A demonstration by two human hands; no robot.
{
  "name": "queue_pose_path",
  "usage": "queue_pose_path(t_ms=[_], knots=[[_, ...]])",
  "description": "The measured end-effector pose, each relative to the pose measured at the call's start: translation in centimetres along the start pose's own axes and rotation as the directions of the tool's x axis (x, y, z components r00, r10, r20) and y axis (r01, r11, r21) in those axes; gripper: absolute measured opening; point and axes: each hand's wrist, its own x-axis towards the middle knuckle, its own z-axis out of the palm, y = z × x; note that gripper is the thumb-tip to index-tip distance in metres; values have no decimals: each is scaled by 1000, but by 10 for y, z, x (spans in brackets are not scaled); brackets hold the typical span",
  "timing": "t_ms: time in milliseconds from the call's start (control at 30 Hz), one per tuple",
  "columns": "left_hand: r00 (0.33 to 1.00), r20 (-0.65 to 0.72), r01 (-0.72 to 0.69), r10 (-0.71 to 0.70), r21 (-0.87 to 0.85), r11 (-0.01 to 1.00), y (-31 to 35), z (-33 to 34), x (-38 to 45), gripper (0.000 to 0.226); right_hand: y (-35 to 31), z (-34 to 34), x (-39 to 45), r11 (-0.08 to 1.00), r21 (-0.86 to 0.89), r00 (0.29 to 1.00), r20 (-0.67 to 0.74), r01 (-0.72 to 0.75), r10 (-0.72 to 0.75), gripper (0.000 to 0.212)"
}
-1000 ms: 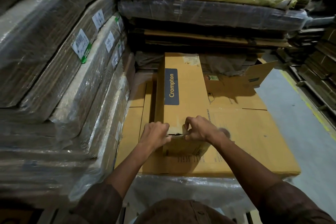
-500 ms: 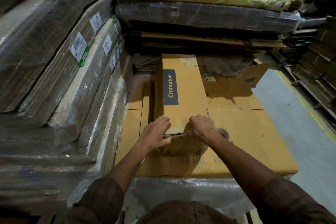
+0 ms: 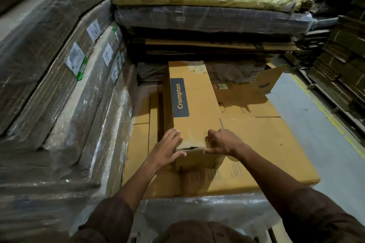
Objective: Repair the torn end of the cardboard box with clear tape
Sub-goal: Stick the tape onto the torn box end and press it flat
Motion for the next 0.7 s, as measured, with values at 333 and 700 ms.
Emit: queue_pose_path(t_ms=[333, 700], knots=[[998, -53, 16, -15, 23, 1000, -5, 5, -3, 75, -16, -5, 18, 996, -87, 1000, 29, 7, -5, 80], [981, -185, -61, 59, -6, 998, -15, 27, -4, 53, 11, 10, 21, 991, 50, 992, 28, 125, -127, 53]])
